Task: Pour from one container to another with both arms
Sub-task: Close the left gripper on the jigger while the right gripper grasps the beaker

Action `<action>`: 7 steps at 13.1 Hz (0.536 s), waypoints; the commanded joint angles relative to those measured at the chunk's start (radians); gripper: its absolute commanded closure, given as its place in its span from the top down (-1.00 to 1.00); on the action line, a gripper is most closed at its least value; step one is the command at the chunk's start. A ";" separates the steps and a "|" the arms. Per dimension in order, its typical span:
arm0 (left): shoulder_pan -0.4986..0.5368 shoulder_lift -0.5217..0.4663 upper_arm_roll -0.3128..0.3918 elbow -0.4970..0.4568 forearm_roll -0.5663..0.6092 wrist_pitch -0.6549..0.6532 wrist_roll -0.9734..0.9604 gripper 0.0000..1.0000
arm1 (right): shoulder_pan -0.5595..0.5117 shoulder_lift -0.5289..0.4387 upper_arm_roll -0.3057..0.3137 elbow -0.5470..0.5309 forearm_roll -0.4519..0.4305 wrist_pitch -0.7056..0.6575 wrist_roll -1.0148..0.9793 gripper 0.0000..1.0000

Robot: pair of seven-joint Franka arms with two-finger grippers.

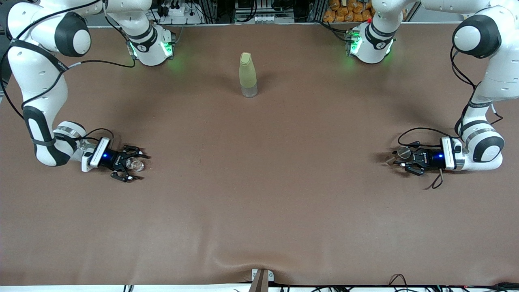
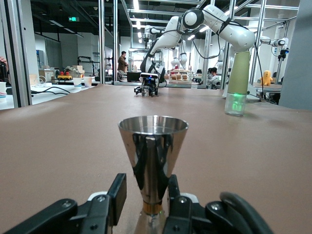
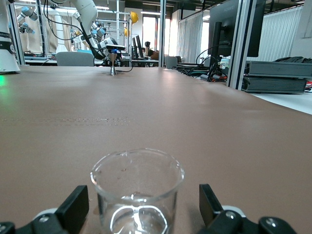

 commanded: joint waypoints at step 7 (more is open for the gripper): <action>0.004 0.013 0.001 0.016 -0.033 -0.028 -0.033 -1.00 | 0.020 0.023 -0.004 -0.011 0.048 -0.010 -0.225 -0.66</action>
